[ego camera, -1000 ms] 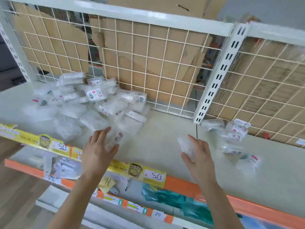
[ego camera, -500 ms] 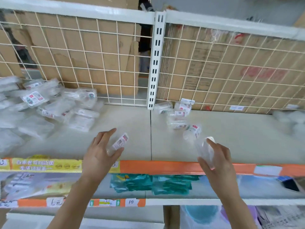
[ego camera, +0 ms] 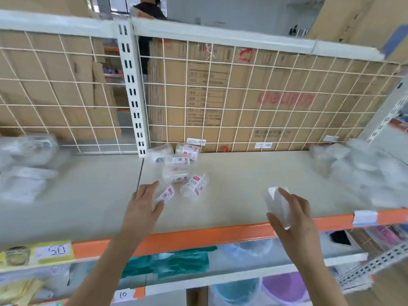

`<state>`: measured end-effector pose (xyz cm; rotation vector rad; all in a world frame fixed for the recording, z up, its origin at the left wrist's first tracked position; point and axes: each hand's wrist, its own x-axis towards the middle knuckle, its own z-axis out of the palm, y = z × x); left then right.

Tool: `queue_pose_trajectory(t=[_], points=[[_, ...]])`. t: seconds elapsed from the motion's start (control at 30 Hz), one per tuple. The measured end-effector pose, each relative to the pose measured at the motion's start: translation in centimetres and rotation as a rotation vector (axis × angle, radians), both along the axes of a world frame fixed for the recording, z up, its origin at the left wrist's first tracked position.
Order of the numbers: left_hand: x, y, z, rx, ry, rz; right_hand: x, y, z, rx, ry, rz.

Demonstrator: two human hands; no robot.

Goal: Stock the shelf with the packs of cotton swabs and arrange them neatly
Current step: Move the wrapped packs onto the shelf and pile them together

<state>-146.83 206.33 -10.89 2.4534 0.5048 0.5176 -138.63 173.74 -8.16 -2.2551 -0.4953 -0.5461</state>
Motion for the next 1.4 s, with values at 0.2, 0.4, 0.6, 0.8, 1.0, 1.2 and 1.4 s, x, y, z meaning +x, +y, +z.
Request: queue_pose_trajectory(t=[0.2,0.4,0.6,0.8,1.0,1.2,1.4], points=[[2.8,-2.6,0.0,0.009,-0.015,0.018,1.8,-3.3,-0.5,0.017,0.000,0.026],[2.9,-3.2,-0.1,0.088,-0.050,0.034,2.6,-5.6,-0.8,-0.002,0.019,0.025],[3.1,-4.9,2.0,0.193,-0.134,-0.140,3.0,-7.3,-1.5,-0.001,0.062,-0.070],[7.0,-6.0,3.3,0.291,-0.134,-0.322,2.4,-9.3,-1.3,-0.003,0.050,-0.230],[11.9,-8.9,4.1,0.324,-0.152,-0.508,0.5,-11.8,-1.3,0.035,0.085,-0.360],[16.6,-14.3,3.8,0.332,-0.159,-0.695,-0.3,-15.8,-1.5,0.011,0.115,-0.543],[21.5,-19.4,2.7,0.306,-0.139,-0.795,2.7,-19.4,-1.3,0.024,0.128,-0.617]])
